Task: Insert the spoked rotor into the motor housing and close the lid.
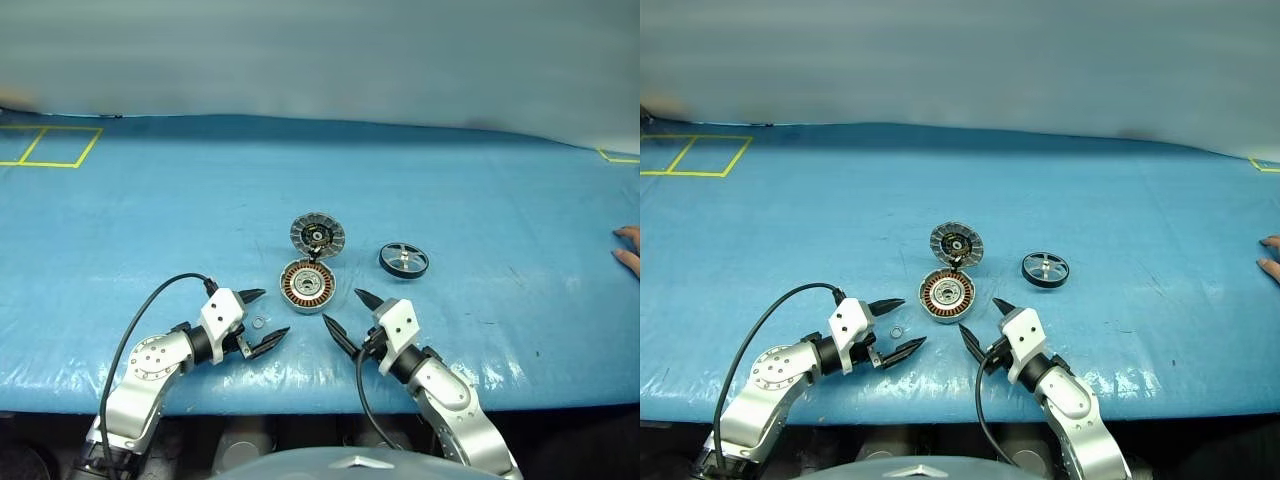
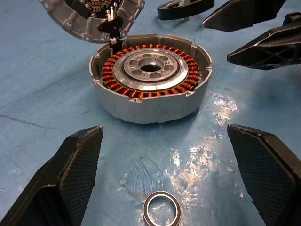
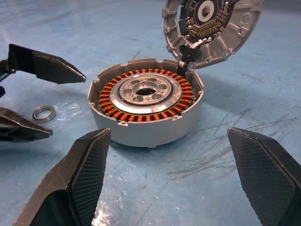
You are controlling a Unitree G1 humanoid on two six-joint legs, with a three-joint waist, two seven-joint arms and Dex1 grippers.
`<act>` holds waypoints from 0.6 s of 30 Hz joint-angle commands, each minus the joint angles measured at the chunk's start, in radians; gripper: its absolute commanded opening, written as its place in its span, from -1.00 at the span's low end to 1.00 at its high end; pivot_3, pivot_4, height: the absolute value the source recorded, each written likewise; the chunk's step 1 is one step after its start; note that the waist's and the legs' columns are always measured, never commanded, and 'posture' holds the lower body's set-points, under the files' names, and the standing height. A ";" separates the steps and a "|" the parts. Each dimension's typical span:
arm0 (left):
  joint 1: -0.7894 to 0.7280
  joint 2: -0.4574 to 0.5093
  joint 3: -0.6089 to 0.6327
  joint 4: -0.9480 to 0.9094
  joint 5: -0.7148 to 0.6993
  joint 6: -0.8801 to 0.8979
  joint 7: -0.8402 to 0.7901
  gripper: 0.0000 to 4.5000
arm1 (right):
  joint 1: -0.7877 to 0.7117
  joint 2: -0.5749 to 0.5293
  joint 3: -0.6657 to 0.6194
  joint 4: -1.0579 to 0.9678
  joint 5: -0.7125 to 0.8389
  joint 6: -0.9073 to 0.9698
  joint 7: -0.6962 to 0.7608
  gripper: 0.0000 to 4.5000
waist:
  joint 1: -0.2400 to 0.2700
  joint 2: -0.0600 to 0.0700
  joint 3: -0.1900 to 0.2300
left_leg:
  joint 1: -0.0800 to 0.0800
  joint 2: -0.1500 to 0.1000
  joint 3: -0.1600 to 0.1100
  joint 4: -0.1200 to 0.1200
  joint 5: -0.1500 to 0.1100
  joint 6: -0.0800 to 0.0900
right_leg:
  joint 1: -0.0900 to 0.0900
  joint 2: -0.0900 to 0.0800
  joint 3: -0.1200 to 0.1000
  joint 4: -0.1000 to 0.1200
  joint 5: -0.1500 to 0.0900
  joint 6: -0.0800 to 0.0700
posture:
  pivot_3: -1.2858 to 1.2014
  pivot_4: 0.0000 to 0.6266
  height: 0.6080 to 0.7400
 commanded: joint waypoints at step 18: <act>0.062 0.031 0.004 0.238 0.109 -0.138 0.078 -0.52 | -0.004 -0.008 -0.024 0.030 0.007 -0.037 -0.006 0.88 | -0.003 0.008 -0.004 | 0.006 0.002 0.001 -0.001 0.000 -0.001 | 0.003 -0.007 0.000 0.000 -0.002 0.002 | 0.03 -0.52 1.00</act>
